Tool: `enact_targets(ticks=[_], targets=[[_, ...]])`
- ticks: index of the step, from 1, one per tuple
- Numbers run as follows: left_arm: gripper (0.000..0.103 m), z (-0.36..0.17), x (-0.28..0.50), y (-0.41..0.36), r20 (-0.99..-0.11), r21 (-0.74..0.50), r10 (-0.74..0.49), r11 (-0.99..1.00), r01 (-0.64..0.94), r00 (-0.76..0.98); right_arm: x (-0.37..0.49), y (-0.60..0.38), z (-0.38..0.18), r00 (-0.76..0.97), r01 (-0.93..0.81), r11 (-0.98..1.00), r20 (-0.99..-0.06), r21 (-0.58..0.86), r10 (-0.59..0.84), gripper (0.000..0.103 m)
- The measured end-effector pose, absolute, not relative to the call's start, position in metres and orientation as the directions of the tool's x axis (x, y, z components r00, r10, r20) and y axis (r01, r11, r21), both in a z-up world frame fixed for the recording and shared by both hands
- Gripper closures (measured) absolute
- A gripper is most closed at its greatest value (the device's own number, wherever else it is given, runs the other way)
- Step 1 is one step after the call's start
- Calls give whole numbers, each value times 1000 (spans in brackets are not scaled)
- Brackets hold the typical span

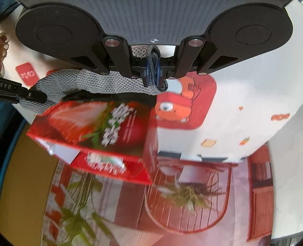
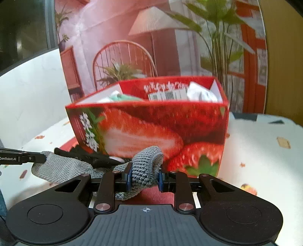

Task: Organize soft objects
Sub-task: 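Lift the grey towel with both grippers and carry it over the box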

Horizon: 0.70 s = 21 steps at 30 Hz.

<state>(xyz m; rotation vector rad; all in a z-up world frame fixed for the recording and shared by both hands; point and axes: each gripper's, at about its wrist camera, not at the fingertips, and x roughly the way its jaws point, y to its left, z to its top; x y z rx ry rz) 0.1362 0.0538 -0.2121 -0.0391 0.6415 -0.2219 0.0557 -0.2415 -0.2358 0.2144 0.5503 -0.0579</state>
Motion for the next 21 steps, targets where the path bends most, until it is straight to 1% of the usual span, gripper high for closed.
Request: enact_targets(ticks=[6, 11, 17, 21], targets=[[95, -181, 125, 56, -511, -101, -226, 974, 203, 829, 51, -239, -207, 884, 86, 980, -467, 180, 9, 80], [95, -147, 132, 55, -428, -101, -237, 971, 215, 872, 58, -239, -172, 913, 52, 989, -407, 140, 9, 80], [95, -109, 156, 35, -338, -71, -264, 964, 255, 903, 86, -250, -132, 934, 53, 996, -356, 76, -23, 80], [95, -95, 183, 14, -313, -48, -270, 962, 269, 911, 111, -264, -115, 935, 85, 996, -347, 36, -67, 80]])
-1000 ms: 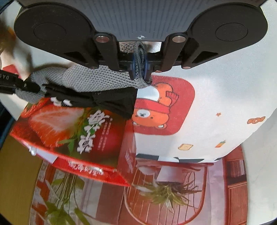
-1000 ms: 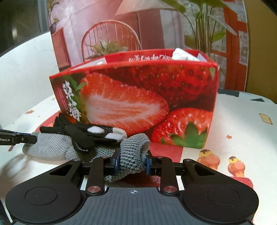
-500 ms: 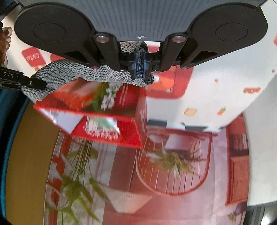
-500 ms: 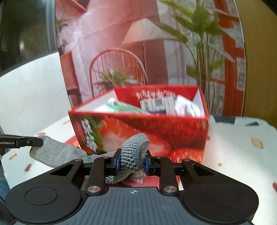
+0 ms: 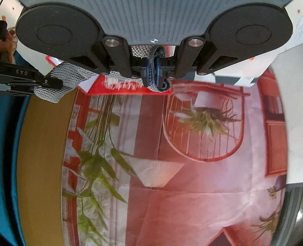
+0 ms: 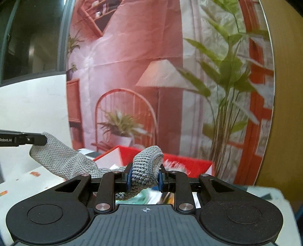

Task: Organize soft objects
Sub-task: 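Lift the grey towel with both grippers and carry it over the box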

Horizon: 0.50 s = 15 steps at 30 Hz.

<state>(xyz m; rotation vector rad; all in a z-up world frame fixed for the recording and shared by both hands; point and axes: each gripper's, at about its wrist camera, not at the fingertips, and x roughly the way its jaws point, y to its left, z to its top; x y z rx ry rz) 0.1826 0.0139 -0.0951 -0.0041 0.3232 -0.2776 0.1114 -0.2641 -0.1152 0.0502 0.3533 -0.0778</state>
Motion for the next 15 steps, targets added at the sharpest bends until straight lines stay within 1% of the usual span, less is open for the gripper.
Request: enact_targets(ticks=[8, 11, 15], targets=[[95, -95, 249, -15, -338, -18, -263, 962, 273, 904, 172, -291, -109, 909, 133, 991, -395, -33, -135, 80], [95, -101, 273, -25, -366, -11, -268, 959, 283, 891, 194, -299, -115, 893, 135, 989, -426, -60, -147, 80], [95, -116, 301, -35, -428, -17, -282, 952, 304, 859, 222, -304, -129, 864, 124, 988, -479, -93, -153, 80]])
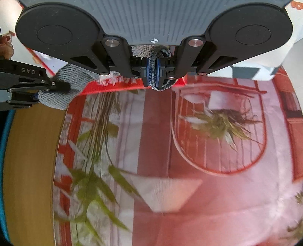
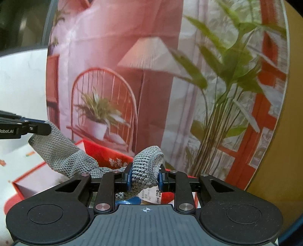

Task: Organize soft objects
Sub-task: 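Lift the grey towel with both grippers and carry it over the box, then open both grippers to drop the grey towel into the box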

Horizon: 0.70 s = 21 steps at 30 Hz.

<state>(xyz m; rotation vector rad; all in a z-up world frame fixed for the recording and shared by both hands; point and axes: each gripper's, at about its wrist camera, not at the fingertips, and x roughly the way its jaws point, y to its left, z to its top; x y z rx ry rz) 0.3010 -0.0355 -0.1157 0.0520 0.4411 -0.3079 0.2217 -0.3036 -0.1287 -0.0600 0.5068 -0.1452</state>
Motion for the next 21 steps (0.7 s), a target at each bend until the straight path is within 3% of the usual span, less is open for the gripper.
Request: enact_targets(ticks=[9, 15, 18, 20, 21], targets=[[95, -154, 340, -55, -563, -34, -326, 927, 373, 759, 256, -308, -169, 766, 87, 990, -628, -112, -138, 80], [95, -167, 348, -60, -604, -43, -344, 914, 402, 719, 267, -307, -185, 696, 64, 991, -706, -114, -126, 80], [94, -165, 351, -57, -600, -62, -360, 911, 407, 715, 267, -307, -185, 690, 75, 990, -710, -120, -138, 73], [89, -161, 350, -54, -596, -68, -364, 911, 407, 716, 265, -309, -182, 694, 98, 988, -703, -120, -154, 65], [77, -158, 349, -52, -592, -69, -364, 912, 405, 719, 264, -312, -180, 698, 103, 988, -699, -117, -155, 63]])
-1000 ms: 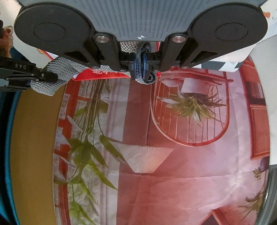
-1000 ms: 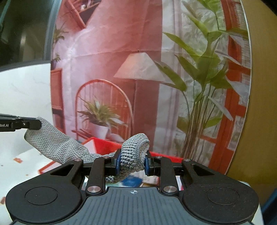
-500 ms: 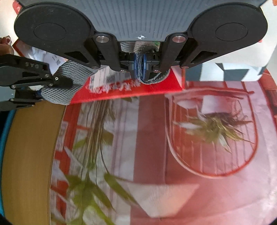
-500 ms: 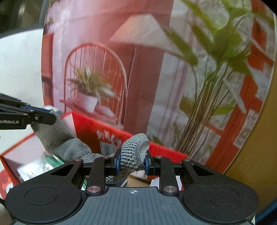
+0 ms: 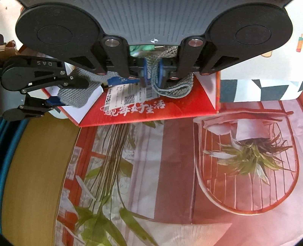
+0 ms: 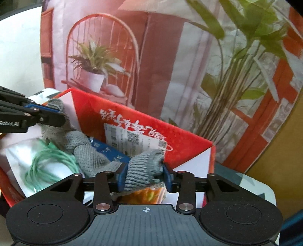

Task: Organize soft objects
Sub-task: 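Open both grippers to drop the grey towel into the box, then move both grippers down to the black gloves beside the box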

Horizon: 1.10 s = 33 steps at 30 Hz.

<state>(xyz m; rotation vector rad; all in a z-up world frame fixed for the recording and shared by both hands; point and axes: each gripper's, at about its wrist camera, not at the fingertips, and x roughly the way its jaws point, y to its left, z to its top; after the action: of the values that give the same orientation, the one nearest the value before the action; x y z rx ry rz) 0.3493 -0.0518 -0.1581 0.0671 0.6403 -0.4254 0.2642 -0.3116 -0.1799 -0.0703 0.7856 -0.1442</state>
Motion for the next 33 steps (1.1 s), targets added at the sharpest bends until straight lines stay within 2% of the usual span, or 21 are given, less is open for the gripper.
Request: enact_targets(ticks=[1, 2, 3, 6, 8, 10, 15, 26, 33], targets=[[67, -155, 348, -51, -587, -69, -364, 912, 403, 723, 264, -314, -177, 701, 109, 987, -695, -114, -158, 53], [43, -152, 345, -49, -579, -68, -362, 914, 399, 730, 262, -315, -175, 706, 117, 987, -689, -112, -162, 43], [29, -149, 342, -45, -568, -67, -358, 918, 392, 741, 259, -314, -171, 716, 123, 986, -678, -110, -165, 39], [10, -140, 332, -40, -555, -61, -354, 920, 388, 753, 250, -312, -161, 742, 133, 987, -651, -93, -161, 22], [4, -135, 323, -38, -550, -43, -341, 923, 382, 762, 242, -312, -154, 765, 143, 988, -626, -64, -152, 5], [2, -132, 314, -36, -550, -17, -320, 928, 373, 771, 234, -311, -147, 791, 157, 987, -595, -27, -142, 1], [0, -129, 295, -31, -562, 8, -289, 935, 355, 775, 217, -308, -137, 822, 204, 977, -552, 59, -138, 0], [0, -128, 267, -13, -575, -21, -267, 950, 312, 773, 181, -282, -130, 864, 248, 966, -469, 77, -184, 0], [0, -138, 244, 0, -578, -3, -237, 958, 288, 781, 152, -272, -140, 868, 285, 947, -459, 146, -190, 0]])
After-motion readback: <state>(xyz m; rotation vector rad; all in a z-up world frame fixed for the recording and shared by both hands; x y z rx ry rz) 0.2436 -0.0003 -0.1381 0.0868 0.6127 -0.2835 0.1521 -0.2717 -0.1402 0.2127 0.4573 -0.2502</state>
